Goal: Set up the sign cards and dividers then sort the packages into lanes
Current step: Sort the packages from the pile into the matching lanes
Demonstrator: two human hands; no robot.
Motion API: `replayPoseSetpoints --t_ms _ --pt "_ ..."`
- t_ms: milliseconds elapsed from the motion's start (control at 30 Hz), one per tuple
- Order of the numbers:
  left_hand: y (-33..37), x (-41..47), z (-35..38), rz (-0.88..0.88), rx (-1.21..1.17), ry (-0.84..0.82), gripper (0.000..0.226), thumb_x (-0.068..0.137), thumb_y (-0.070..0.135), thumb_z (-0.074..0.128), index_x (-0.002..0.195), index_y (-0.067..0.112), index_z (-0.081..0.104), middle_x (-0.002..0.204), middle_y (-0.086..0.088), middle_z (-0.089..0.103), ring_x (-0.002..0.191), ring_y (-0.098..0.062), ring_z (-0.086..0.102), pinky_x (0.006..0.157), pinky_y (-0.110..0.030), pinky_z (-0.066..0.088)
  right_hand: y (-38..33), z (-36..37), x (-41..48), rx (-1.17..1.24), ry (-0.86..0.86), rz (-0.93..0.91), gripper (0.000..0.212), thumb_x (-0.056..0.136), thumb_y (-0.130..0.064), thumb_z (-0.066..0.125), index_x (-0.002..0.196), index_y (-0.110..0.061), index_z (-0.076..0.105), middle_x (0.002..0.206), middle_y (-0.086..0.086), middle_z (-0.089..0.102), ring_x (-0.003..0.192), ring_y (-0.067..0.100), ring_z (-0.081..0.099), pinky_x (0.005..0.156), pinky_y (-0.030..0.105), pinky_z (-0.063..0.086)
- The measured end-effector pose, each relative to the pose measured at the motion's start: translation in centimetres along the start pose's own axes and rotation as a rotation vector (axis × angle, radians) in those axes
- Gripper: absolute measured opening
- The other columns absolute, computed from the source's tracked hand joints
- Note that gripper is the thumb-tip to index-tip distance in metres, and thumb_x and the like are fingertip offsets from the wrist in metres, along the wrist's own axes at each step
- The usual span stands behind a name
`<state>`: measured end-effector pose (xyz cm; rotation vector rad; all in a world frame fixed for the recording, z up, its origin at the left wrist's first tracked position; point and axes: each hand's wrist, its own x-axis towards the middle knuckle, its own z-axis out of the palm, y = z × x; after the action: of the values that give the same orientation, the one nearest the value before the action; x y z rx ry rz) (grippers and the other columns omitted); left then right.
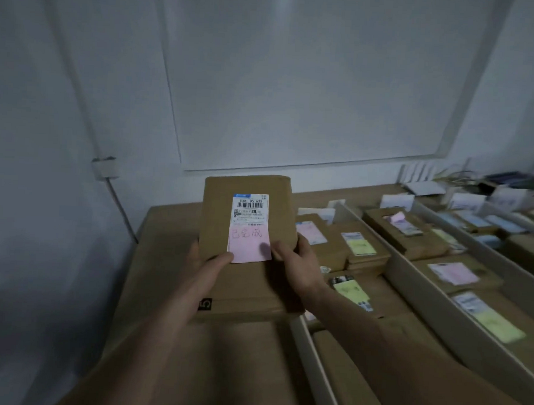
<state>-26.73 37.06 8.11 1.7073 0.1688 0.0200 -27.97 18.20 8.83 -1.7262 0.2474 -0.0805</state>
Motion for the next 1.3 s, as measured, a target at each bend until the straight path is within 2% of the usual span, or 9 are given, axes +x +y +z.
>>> replayPoseSetpoints --t_ms 233,367,600,700,833,967,1100,1200,1300 --pt "3.9 -8.4 14.5 0.099 0.023 -0.134 0.047 0.085 0.034 0.075 0.128 0.037 0.055 0.112 0.012 0.068 0.104 -0.015 0.064 0.096 -0.043 0.051 0.2 -17.5 -6.6 0.016 0.187 -0.039 0.057 0.083 -0.052 0.066 0.134 -0.031 0.054 0.123 -0.006 0.066 0.112 0.019 0.061 0.103 0.043 0.047" --pt "5.4 -13.1 22.8 0.129 0.007 -0.229 0.049 0.086 0.034 0.075 0.131 0.034 0.056 0.116 0.012 0.068 0.104 -0.013 0.063 0.089 -0.035 0.05 0.9 -26.8 -10.4 -0.019 0.299 -0.022 0.07 0.071 -0.059 0.059 0.135 -0.03 0.054 0.122 -0.005 0.066 0.111 0.021 0.061 0.103 0.045 0.048" --pt "7.7 -18.4 35.3 0.15 0.03 -0.43 0.055 0.083 0.035 0.077 0.132 0.033 0.052 0.116 0.008 0.067 0.1 -0.013 0.062 0.081 -0.035 0.052 2.6 -39.8 -14.4 -0.042 0.491 0.007 0.067 0.083 -0.059 0.059 0.143 -0.029 0.049 0.131 -0.003 0.063 0.114 0.022 0.059 0.104 0.048 0.048" --pt "8.4 -19.4 40.1 0.145 0.071 -0.51 0.065 0.076 0.037 0.08 0.132 0.034 0.05 0.115 0.009 0.067 0.102 -0.016 0.064 0.089 -0.042 0.055 3.4 -44.3 -15.1 -0.039 0.554 0.032 0.066 0.089 -0.056 0.059 0.146 -0.027 0.045 0.13 -0.002 0.06 0.115 0.024 0.058 0.104 0.049 0.047" --pt "8.7 -19.8 47.0 0.145 0.094 -0.612 0.08 0.053 0.051 0.078 0.128 0.037 0.053 0.112 0.012 0.07 0.102 -0.016 0.067 0.094 -0.047 0.055 4.7 -50.1 -15.4 -0.078 0.639 0.06 0.077 0.078 -0.068 0.057 0.142 -0.026 0.048 0.121 -0.003 0.063 0.103 0.024 0.064 0.096 0.05 0.053" --pt "8.9 -20.1 53.7 0.147 0.11 -0.707 0.064 0.068 0.042 0.081 0.125 0.034 0.054 0.112 0.012 0.069 0.101 -0.013 0.066 0.095 -0.044 0.054 6.2 -55.9 -14.9 -0.114 0.746 0.112 0.066 0.088 -0.061 0.058 0.141 -0.021 0.051 0.122 0.001 0.064 0.099 0.023 0.065 0.095 0.047 0.054" --pt "9.5 -20.3 59.7 0.155 0.142 -0.804 0.061 0.075 0.042 0.079 0.128 0.033 0.05 0.117 0.01 0.066 0.108 -0.016 0.062 0.097 -0.045 0.053 7.0 -60.8 -14.4 -0.142 0.84 0.15 0.083 0.074 -0.072 0.056 0.136 -0.017 0.054 0.122 0.004 0.066 0.103 0.025 0.065 0.099 0.049 0.052" --pt "9.9 -20.4 63.4 0.156 0.154 -0.851 0.064 0.069 0.045 0.079 0.125 0.03 0.052 0.116 0.006 0.067 0.107 -0.019 0.063 0.096 -0.046 0.054 7.7 -63.8 -14.0 -0.17 0.89 0.172 0.063 0.084 -0.064 0.057 0.128 -0.018 0.058 0.117 0.003 0.067 0.101 0.025 0.065 0.098 0.049 0.051" --pt "10.1 -20.4 66.4 0.161 0.176 -0.864 0.064 0.067 0.047 0.079 0.122 0.031 0.052 0.115 0.007 0.066 0.107 -0.019 0.063 0.096 -0.046 0.054 8.3 -66.5 -13.3 -0.17 0.927 0.189 0.063 0.083 -0.065 0.056 0.126 -0.018 0.06 0.114 0.003 0.069 0.1 0.027 0.066 0.098 0.05 0.052"
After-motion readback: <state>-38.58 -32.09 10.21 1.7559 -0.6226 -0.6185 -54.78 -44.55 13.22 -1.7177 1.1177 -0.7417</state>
